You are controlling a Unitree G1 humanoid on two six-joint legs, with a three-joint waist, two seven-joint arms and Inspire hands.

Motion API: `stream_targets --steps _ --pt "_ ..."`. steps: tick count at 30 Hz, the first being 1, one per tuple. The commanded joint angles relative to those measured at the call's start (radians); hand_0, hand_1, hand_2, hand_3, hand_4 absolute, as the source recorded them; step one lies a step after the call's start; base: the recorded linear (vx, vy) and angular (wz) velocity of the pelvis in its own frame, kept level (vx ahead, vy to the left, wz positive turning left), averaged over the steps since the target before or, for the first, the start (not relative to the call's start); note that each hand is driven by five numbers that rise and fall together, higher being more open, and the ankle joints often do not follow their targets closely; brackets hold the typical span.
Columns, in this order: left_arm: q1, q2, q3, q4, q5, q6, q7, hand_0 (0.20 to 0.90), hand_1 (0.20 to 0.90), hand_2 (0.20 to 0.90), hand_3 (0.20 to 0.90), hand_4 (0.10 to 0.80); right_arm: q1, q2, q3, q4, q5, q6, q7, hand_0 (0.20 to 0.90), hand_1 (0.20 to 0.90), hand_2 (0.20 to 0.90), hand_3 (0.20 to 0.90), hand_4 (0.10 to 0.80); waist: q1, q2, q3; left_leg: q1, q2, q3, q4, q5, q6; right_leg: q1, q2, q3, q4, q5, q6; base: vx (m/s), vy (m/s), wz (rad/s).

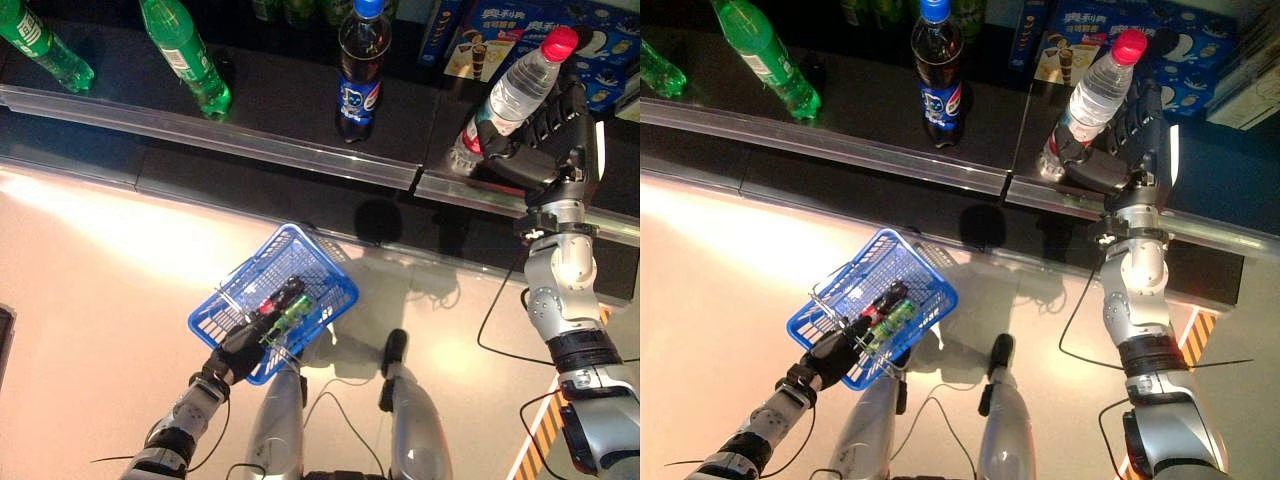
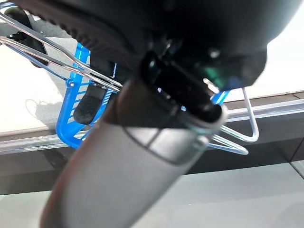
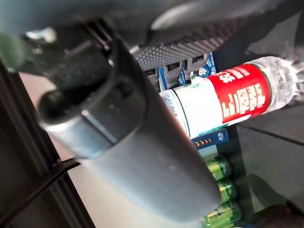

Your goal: Pick up the drink and place into the basket.

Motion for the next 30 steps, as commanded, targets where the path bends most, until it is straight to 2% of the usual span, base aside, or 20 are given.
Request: stream_targets --steps 1,29,30 --pt "0.081 0.006 -0.079 -0.070 0.018 0.048 -0.139 0.300 0.300 0.300 0.200 0.100 -0.122 -0.109 -0.029 -0.022 0.020 -0.061 0.033 0.900 0.900 0.900 0.900 0.800 0.031 -0.002 -0.059 0.005 -0.020 0.043 -0.013 0.017 0.049 0.025 -0.024 -0.010 0.070 -0.073 0.035 0.008 -0.011 0.03" --pt "0.050 0.055 -0.113 -0.052 0.044 0.073 -0.160 0.300 0.300 0.300 0.200 0.100 -0.329 -0.184 0.118 0.220 -0.025 0.047 0.044 0.900 0.900 0.900 0.900 0.800 0.067 -0.002 -0.049 0.016 -0.026 0.032 -0.019 0.014 0.049 0.033 -0.031 -0.028 0.068 -0.062 0.041 0.001 -0.002 0.02" --pt "0.048 0.057 -0.113 -0.050 0.045 0.074 -0.164 0.300 0.300 0.300 0.200 0.100 -0.339 -0.185 0.126 0.232 -0.023 0.046 0.045 0.721 0.721 0.721 0.691 0.591 0.068 -0.002 -0.048 0.014 -0.026 0.031 -0.017 0.014 0.049 0.033 -0.031 -0.029 0.068 -0.062 0.041 0.000 0.000 0.00"
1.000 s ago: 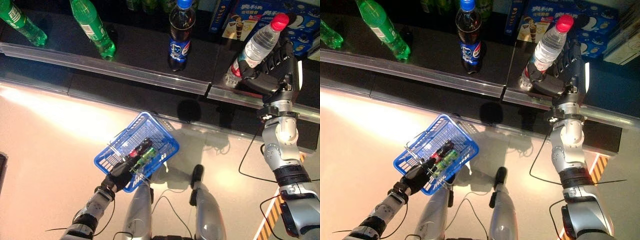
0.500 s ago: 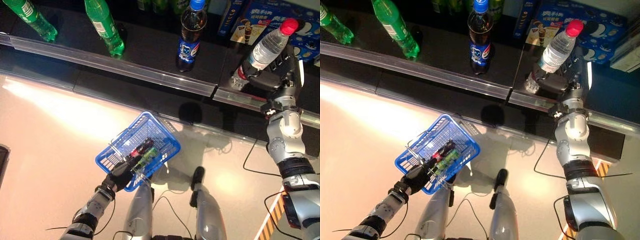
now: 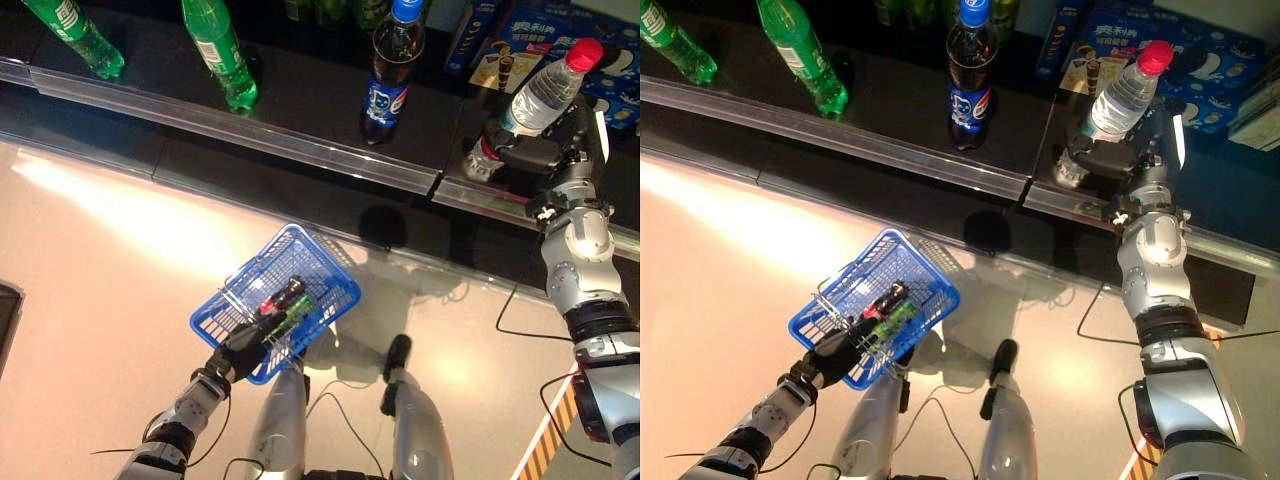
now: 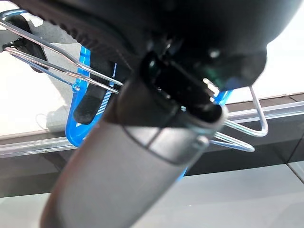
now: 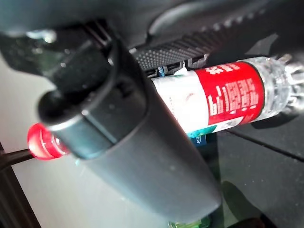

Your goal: Pick up the drink and place into the basket.

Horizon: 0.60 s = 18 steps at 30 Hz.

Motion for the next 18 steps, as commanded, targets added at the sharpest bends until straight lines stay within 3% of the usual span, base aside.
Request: stream_targets --steps 1,2,18 --pt "0.076 0.041 -0.077 -0.064 0.012 0.063 -0.163 0.300 0.300 0.300 0.200 0.100 -0.141 -0.104 0.045 -0.028 -0.020 -0.071 0.014 0.589 0.589 0.589 0.538 0.438 0.021 -0.004 -0.049 0.013 -0.016 0.054 -0.018 0.007 0.047 0.015 -0.022 -0.002 0.069 -0.062 0.041 0.000 0.000 0.00" --pt "0.075 0.042 -0.078 -0.062 0.012 0.062 -0.165 0.300 0.300 0.300 0.200 0.100 -0.148 -0.105 0.051 -0.021 -0.018 -0.065 0.012 0.300 0.300 0.300 0.200 0.100 0.023 -0.004 -0.049 0.012 -0.016 0.053 -0.017 0.007 0.047 0.014 -0.022 -0.003 0.070 -0.061 0.041 0.000 0.000 0.00" --pt "0.064 0.039 -0.094 -0.053 0.014 0.060 -0.170 0.300 0.300 0.300 0.200 0.100 -0.187 -0.089 0.069 0.021 -0.026 -0.041 -0.003 0.300 0.300 0.300 0.200 0.100 0.030 0.003 -0.048 0.016 -0.019 0.052 -0.018 0.007 0.046 0.018 -0.028 -0.012 0.072 -0.062 0.042 -0.002 -0.001 0.03"
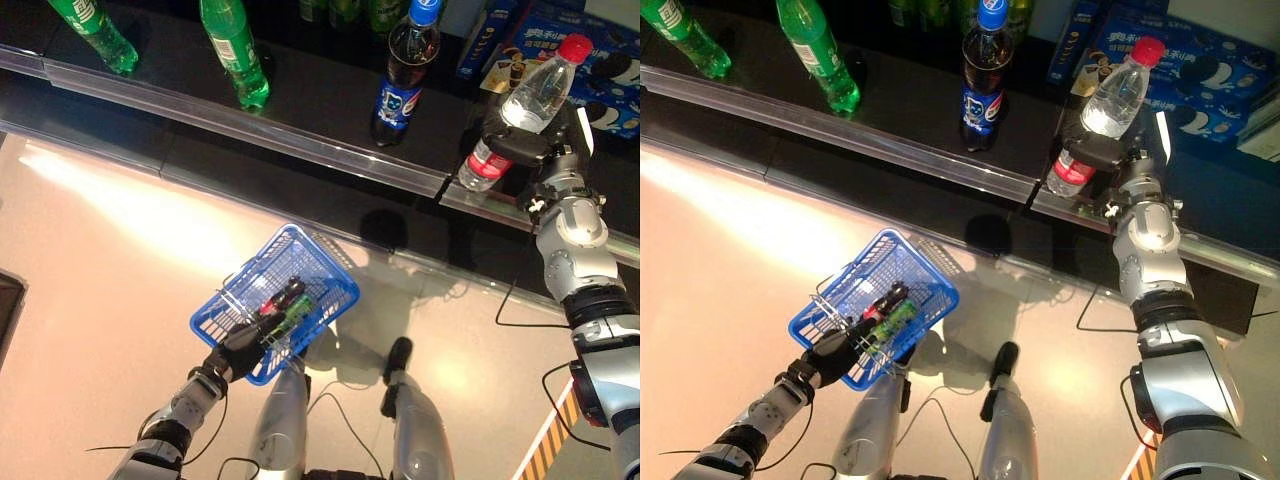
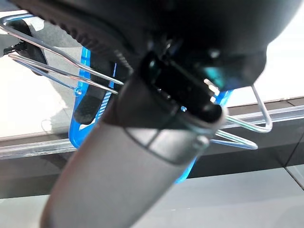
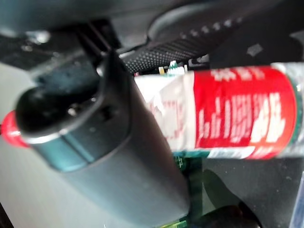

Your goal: Pick up the drink and place into the basket.

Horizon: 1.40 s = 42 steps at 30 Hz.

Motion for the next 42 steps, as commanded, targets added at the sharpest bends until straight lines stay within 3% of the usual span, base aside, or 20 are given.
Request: stream_targets --steps 1,17,29,35,42 --pt "0.075 0.018 -0.087 -0.061 0.012 0.038 -0.169 0.300 0.300 0.300 0.200 0.100 -0.128 -0.088 0.008 -0.040 0.005 -0.087 -0.004 0.300 0.300 0.300 0.200 0.100 0.021 0.003 -0.049 0.018 -0.014 0.072 -0.018 0.000 0.047 0.006 -0.023 0.010 0.073 -0.062 0.042 -0.007 0.005 0.03" --pt "0.110 0.008 -0.069 -0.082 0.018 0.025 -0.163 0.300 0.300 0.300 0.200 0.100 -0.058 -0.088 -0.014 -0.195 -0.047 -0.127 -0.007 0.300 0.300 0.300 0.200 0.100 0.008 -0.009 -0.090 0.107 -0.008 0.087 -0.124 0.022 0.039 0.084 -0.013 0.007 -0.013 -0.038 0.050 0.002 0.001 0.00" --pt "0.198 -0.044 -0.009 -0.098 0.077 0.013 -0.151 0.300 0.300 0.300 0.200 0.100 0.149 -0.058 -0.095 -0.441 -0.085 -0.105 0.036 0.300 0.300 0.300 0.200 0.100 -0.007 -0.025 -0.240 0.287 0.000 0.112 -0.319 0.070 0.019 0.236 -0.006 -0.001 -0.167 0.009 0.071 0.068 0.025 -0.04" --pt "0.216 -0.060 0.029 -0.107 0.090 0.019 -0.127 0.300 0.300 0.300 0.200 0.100 0.245 -0.023 -0.123 -0.533 -0.117 -0.085 0.059 0.300 0.300 0.300 0.200 0.100 -0.012 -0.030 -0.323 0.333 0.005 0.121 -0.334 0.063 0.010 0.306 -0.015 -0.030 -0.217 0.023 0.081 0.093 -0.002 0.03" --pt "0.226 -0.064 0.057 -0.160 0.060 0.011 -0.130 0.300 0.300 0.300 0.200 0.100 0.309 0.011 -0.129 -0.605 -0.142 -0.063 0.062 0.300 0.300 0.300 0.200 0.100 -0.007 -0.027 -0.364 0.355 0.010 0.123 -0.334 0.060 0.003 0.336 -0.024 -0.051 -0.218 0.013 0.085 0.006 0.001 0.07"
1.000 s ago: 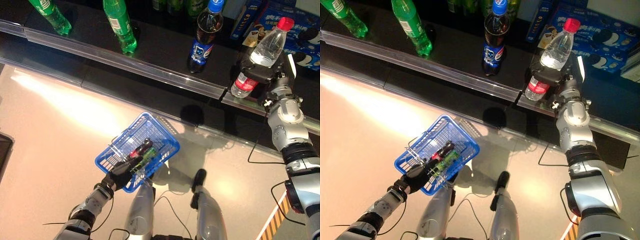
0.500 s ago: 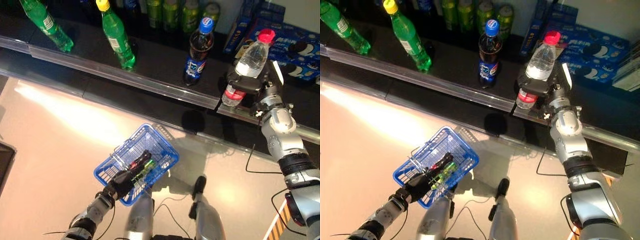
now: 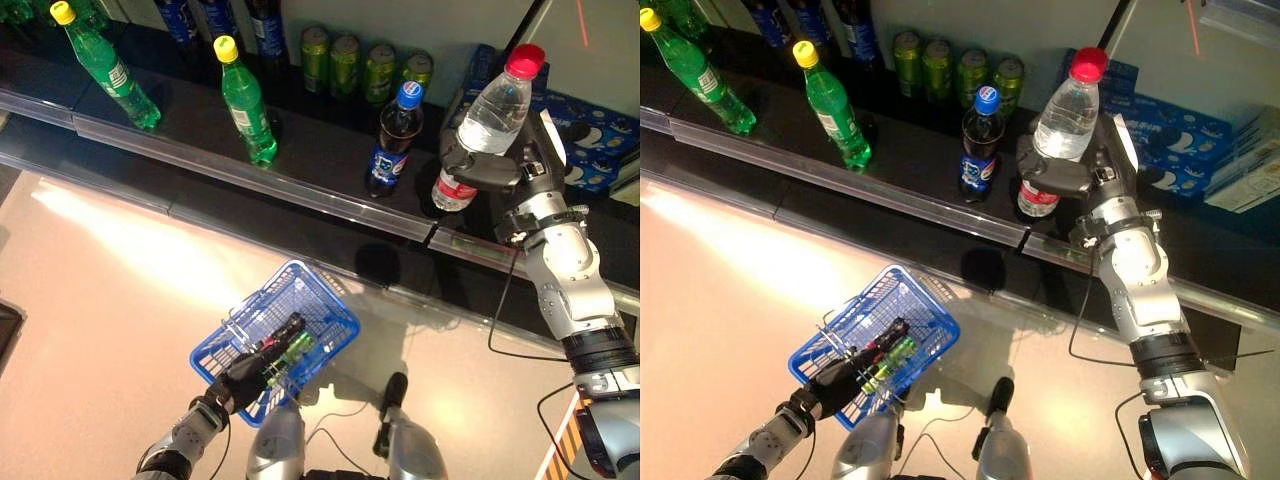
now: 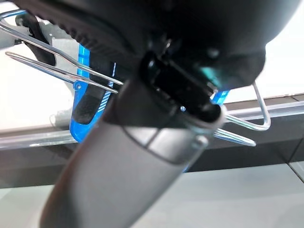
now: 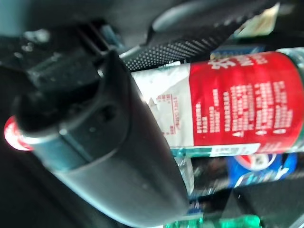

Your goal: Pick up the drink and place into the basket.

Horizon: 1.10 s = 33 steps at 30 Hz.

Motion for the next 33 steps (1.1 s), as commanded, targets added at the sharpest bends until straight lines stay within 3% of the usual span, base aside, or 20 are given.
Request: stream_targets --steps 1,16,33 --pt "0.073 -0.011 -0.032 -0.096 -0.080 -0.032 -0.133 0.300 0.300 0.300 0.200 0.100 0.032 0.015 -0.032 -0.056 0.013 -0.114 -0.003 0.300 0.300 0.300 0.200 0.100 0.005 -0.016 -0.365 -0.007 -0.003 0.076 -0.006 -0.036 -0.008 0.020 -0.037 -0.017 -0.002 -0.039 0.064 -0.011 0.008 0.15" --pt "0.086 -0.032 -0.002 -0.285 -0.152 -0.094 -0.184 0.300 0.300 0.300 0.200 0.100 0.045 0.097 0.043 -0.100 -0.013 -0.091 0.005 0.300 0.300 0.300 0.200 0.100 0.071 -0.023 -0.379 0.035 0.001 0.020 -0.006 -0.034 -0.011 0.104 -0.023 -0.072 -0.002 -0.074 0.047 -0.028 -0.015 0.09" --pt "0.049 0.009 -0.071 -0.746 -0.250 -0.127 -0.067 0.300 0.300 0.300 0.200 0.100 0.037 0.149 0.171 -0.209 0.027 -0.093 0.023 0.300 0.300 0.300 0.200 0.100 0.160 -0.063 -0.369 0.021 -0.009 -0.092 -0.006 -0.012 -0.008 0.161 -0.001 -0.117 -0.002 -0.100 0.037 -0.005 -0.030 0.16"
